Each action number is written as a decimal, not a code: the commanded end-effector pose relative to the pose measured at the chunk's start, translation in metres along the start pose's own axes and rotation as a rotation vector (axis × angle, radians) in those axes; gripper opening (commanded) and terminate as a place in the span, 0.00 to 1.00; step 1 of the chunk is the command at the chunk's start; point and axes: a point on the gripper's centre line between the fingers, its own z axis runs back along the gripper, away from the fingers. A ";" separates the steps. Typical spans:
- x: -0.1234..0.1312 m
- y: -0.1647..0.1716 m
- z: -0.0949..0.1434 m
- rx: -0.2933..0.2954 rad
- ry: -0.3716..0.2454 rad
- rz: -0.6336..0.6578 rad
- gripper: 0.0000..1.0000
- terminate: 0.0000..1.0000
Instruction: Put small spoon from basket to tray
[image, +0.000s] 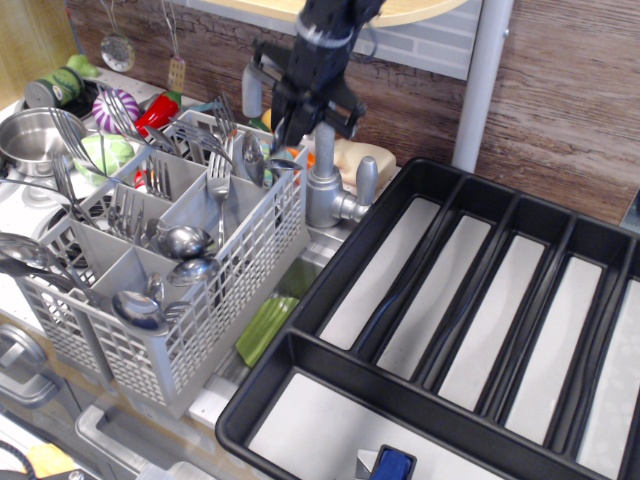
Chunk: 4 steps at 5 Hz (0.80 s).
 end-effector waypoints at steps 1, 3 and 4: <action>-0.001 0.035 0.077 0.076 -0.002 0.047 0.00 0.00; -0.006 0.016 0.138 0.004 0.201 0.127 0.00 0.00; -0.004 -0.006 0.151 -0.166 0.299 0.239 0.00 0.00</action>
